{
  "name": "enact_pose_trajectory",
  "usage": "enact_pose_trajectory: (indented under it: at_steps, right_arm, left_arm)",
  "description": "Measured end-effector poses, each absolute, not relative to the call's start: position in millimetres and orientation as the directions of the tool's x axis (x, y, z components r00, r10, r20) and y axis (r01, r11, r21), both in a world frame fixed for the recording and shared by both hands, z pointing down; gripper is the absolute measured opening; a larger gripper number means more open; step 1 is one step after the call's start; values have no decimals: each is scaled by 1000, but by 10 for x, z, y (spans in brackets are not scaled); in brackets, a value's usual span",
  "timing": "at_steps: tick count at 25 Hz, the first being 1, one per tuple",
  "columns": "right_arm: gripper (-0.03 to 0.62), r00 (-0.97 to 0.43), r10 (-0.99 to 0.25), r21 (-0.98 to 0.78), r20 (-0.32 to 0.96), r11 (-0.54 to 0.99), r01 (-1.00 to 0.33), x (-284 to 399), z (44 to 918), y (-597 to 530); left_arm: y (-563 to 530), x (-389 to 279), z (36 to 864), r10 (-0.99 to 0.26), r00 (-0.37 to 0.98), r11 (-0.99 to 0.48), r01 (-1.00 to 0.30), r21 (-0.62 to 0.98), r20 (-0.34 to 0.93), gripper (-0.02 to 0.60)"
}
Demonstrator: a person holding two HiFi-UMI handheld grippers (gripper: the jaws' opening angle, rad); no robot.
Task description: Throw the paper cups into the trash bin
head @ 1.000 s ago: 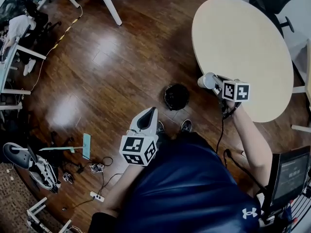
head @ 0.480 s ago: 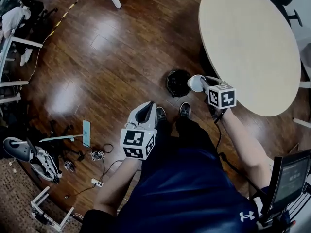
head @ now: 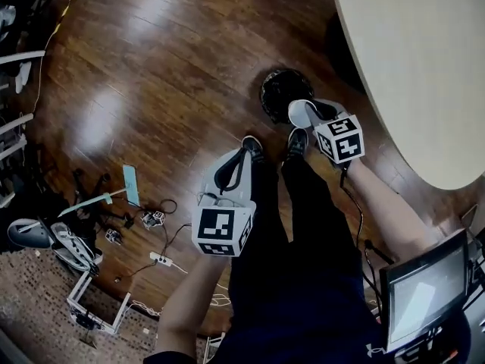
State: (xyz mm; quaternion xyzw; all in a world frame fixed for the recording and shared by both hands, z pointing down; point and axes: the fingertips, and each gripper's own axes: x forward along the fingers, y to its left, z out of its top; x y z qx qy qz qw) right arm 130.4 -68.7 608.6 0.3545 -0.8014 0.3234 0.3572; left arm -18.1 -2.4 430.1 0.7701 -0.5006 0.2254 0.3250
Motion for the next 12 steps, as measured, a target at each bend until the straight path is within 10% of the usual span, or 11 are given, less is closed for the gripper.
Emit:
enact_pose_trajectory:
  at_steps: [12]
  right_arm:
    - [46,-504,-207,-276,839,637,-720,984,7523,-716]
  left_arm:
    - [71,-130,5933,-514,431,-312,-899,306,742,3]
